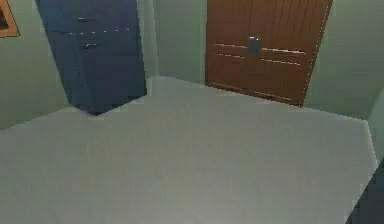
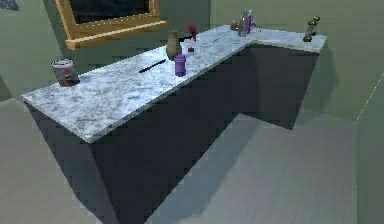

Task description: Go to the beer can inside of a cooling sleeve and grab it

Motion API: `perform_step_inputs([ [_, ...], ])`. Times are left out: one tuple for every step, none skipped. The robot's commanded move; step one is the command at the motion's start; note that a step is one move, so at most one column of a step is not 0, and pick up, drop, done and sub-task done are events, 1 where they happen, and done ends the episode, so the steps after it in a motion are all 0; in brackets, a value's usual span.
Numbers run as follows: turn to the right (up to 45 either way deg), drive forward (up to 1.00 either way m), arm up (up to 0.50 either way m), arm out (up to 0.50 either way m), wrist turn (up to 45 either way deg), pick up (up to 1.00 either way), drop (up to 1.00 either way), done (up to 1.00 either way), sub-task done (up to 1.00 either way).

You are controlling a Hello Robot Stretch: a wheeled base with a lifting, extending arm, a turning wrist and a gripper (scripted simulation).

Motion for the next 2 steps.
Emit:
perform_step_inputs([
  [33.0, 0.0, 0.0, 0.0, 0.0, 0.0, 0.0, 0.0, 0.0],
  [0.0, 0.05, 0.0, 0.0, 0.0, 0.0, 0.0, 0.0, 0.0],
])
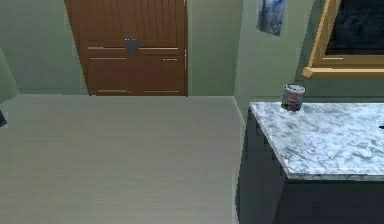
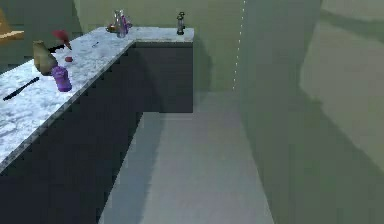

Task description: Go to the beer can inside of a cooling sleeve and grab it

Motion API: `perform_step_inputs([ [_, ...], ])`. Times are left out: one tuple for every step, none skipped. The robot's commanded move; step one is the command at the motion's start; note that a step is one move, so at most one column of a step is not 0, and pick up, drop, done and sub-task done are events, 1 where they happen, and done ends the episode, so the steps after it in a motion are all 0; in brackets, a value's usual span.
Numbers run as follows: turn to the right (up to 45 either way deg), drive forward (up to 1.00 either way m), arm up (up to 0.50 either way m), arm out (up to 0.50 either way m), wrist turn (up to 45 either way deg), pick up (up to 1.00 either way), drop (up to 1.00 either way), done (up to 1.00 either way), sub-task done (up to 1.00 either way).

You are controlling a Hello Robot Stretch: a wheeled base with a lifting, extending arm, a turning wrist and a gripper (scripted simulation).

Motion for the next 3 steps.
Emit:
perform_step_inputs([
  [45.0, 0.0, 0.0, 0.0, 0.0, 0.0, 0.0, 0.0, 0.0],
  [27.0, 0.0, 0.0, 0.0, 0.0, 0.0, 0.0, 0.0, 0.0],
  [0.0, 0.1, 0.0, 0.0, 0.0, 0.0, 0.0, 0.0, 0.0],
])
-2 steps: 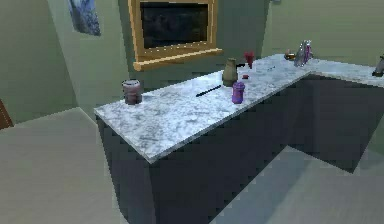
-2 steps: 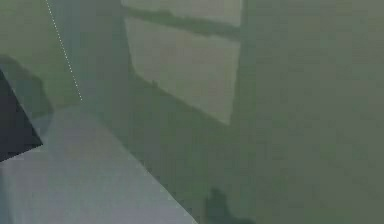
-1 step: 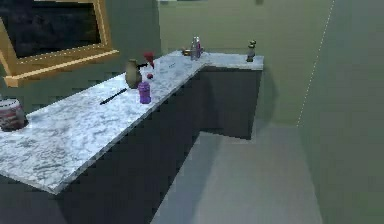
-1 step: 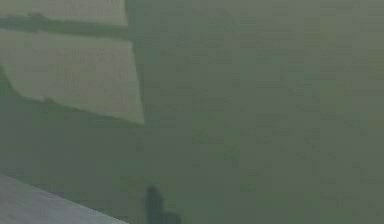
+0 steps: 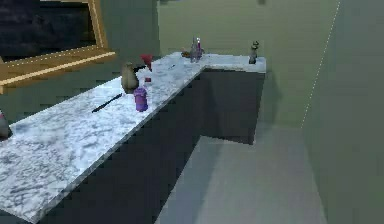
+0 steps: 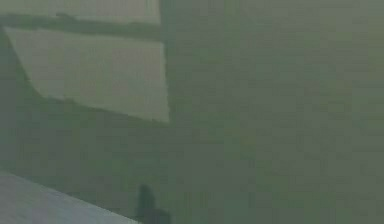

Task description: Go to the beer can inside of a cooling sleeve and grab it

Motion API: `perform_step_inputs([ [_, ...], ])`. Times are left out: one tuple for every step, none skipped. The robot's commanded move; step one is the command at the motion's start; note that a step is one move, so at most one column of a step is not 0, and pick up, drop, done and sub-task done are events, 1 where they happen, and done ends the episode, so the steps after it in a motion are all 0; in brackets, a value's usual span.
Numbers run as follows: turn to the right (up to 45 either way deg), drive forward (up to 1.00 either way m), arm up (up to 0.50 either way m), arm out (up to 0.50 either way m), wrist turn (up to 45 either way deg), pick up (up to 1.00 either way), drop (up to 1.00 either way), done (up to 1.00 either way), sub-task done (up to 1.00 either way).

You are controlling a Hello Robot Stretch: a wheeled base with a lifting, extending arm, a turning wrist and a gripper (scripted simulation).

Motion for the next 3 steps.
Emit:
perform_step_inputs([
  [-45.0, 0.0, 0.0, 0.0, 0.0, 0.0, 0.0, 0.0, 0.0],
  [-45.0, 0.0, 0.0, 0.0, 0.0, 0.0, 0.0, 0.0, 0.0],
  [-12.0, 0.0, 0.0, 0.0, 0.0, 0.0, 0.0, 0.0, 0.0],
])
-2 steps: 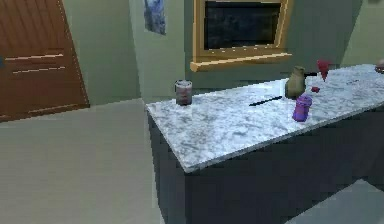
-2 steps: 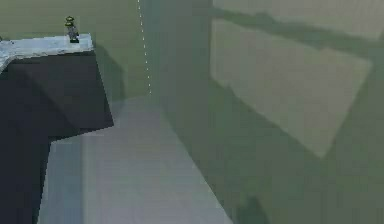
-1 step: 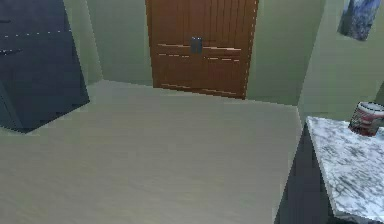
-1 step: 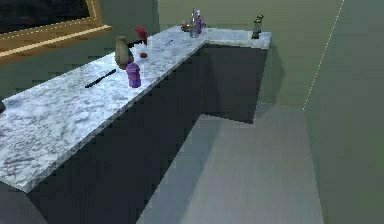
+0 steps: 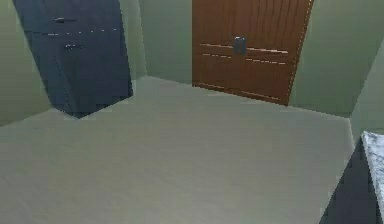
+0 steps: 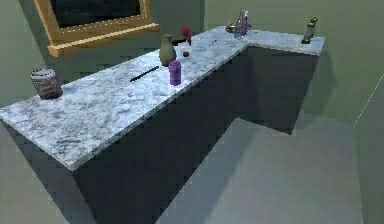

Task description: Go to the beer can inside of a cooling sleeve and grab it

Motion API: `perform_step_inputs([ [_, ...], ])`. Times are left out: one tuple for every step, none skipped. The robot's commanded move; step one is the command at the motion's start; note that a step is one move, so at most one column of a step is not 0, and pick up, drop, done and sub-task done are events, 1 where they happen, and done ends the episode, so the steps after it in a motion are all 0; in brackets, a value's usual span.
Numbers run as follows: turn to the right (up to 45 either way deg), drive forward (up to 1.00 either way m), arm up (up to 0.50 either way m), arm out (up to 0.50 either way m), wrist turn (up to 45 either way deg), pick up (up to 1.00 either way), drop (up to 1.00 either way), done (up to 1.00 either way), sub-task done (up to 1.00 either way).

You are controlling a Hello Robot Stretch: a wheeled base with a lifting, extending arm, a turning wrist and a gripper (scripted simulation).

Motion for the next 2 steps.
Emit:
perform_step_inputs([
  [45.0, 0.0, 0.0, 0.0, 0.0, 0.0, 0.0, 0.0, 0.0],
  [45.0, 0.0, 0.0, 0.0, 0.0, 0.0, 0.0, 0.0, 0.0],
])
